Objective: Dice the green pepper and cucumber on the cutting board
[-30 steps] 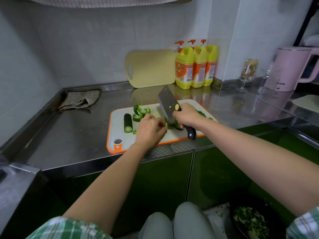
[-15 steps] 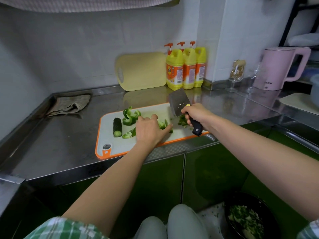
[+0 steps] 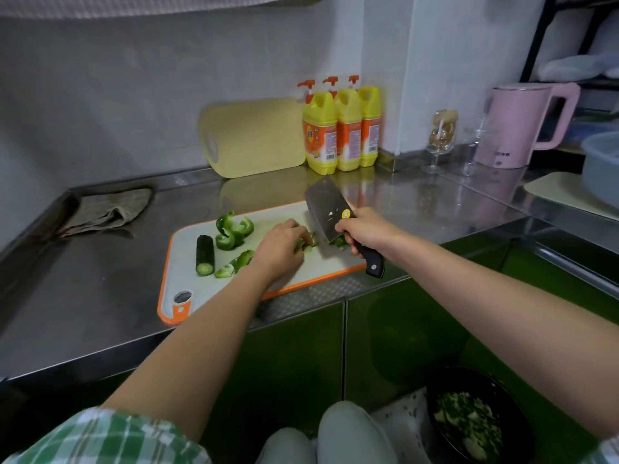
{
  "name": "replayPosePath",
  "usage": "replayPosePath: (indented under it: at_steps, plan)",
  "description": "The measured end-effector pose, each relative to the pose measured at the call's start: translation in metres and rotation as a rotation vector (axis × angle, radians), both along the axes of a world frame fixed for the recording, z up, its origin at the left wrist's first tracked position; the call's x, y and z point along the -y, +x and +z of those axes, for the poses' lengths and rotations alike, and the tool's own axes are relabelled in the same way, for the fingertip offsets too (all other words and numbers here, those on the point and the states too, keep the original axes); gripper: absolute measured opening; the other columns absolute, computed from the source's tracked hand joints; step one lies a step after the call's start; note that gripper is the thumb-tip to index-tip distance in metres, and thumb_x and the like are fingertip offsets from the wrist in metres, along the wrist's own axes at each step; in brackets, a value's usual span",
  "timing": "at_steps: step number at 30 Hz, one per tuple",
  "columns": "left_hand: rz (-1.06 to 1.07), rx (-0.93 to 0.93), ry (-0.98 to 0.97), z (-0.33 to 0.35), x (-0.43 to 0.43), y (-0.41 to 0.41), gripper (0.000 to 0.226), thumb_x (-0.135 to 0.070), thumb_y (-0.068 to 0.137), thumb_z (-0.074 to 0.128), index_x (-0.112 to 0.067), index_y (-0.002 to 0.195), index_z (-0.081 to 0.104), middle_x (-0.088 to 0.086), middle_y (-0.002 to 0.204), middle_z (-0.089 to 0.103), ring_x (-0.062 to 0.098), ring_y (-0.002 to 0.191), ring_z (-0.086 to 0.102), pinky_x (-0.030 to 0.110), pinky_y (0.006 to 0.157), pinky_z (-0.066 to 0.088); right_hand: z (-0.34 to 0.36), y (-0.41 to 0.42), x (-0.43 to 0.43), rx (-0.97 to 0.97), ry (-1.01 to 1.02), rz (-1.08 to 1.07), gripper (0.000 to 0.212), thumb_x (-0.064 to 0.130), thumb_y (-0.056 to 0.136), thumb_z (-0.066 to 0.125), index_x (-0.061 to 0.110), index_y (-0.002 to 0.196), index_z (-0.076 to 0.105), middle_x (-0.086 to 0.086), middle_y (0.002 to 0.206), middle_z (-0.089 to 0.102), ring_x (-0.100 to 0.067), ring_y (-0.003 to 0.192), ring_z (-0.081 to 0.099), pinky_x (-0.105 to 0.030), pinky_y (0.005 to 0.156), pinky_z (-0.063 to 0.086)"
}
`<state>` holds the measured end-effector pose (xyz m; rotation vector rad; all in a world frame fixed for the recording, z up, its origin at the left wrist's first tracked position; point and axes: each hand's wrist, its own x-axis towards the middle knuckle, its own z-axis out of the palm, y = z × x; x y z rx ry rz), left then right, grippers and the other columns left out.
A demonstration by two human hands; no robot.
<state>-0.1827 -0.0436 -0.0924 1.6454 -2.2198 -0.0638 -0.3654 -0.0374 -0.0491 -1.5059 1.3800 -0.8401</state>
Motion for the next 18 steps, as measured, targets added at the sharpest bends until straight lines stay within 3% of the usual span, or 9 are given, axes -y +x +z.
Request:
replayPosePath:
  at_steps: [4, 8, 10, 12, 18]
  plan:
    - [-0.024, -0.020, 0.005, 0.002, -0.002, 0.010, 0.042, 0.002, 0.073, 0.060, -0.012, 0.112, 0.063, 0.013, 0.110, 0.062, 0.034, 0.104, 0.057, 0.037, 0.084, 0.044, -0.002, 0.003, -0.001, -0.131, -0.032, 0.023, 0.020, 0.006, 0.091, 0.051, 0.009, 0.072, 0.048, -0.007, 0.055, 0.047, -0.016, 0.037, 0.043, -0.016, 0.037, 0.034]
    - [0.157, 0.051, -0.052, -0.006, -0.005, 0.009, 0.058, -0.029, 0.084, 0.062, -0.008, 0.136, 0.047, 0.018, 0.127, 0.055, 0.037, 0.117, 0.049, 0.039, 0.096, 0.038, -0.004, 0.003, -0.001, -0.229, -0.080, 0.028, 0.017, 0.009, 0.091, 0.050, 0.012, 0.074, 0.048, -0.008, 0.056, 0.050, -0.019, 0.039, 0.047, -0.025, 0.045, 0.039]
    - [0.243, 0.164, -0.024, -0.007, -0.005, 0.005, 0.052, -0.040, 0.090, 0.055, -0.009, 0.131, 0.053, 0.018, 0.122, 0.055, 0.037, 0.113, 0.049, 0.040, 0.094, 0.039, -0.002, 0.003, -0.002, -0.251, -0.092, 0.035, 0.019, 0.006, 0.092, 0.047, 0.012, 0.074, 0.047, -0.010, 0.058, 0.049, -0.021, 0.042, 0.047, -0.028, 0.047, 0.040]
    - [0.215, 0.179, -0.027, -0.007, -0.002, 0.001, 0.042, -0.038, 0.093, 0.051, -0.011, 0.124, 0.060, 0.017, 0.116, 0.055, 0.036, 0.109, 0.050, 0.040, 0.091, 0.041, 0.000, 0.003, -0.004, -0.256, -0.100, 0.037, 0.021, 0.004, 0.092, 0.046, 0.012, 0.073, 0.045, -0.010, 0.061, 0.047, -0.022, 0.044, 0.046, -0.029, 0.047, 0.040]
    - [0.147, 0.315, -0.043, -0.004, 0.010, -0.002, 0.034, -0.030, 0.100, 0.047, -0.005, 0.123, 0.053, 0.017, 0.120, 0.053, 0.034, 0.112, 0.049, 0.041, 0.090, 0.041, 0.000, 0.002, -0.006, -0.258, -0.094, 0.029, 0.011, 0.004, 0.093, 0.047, 0.008, 0.082, 0.048, -0.011, 0.063, 0.047, -0.022, 0.044, 0.045, -0.028, 0.046, 0.042]
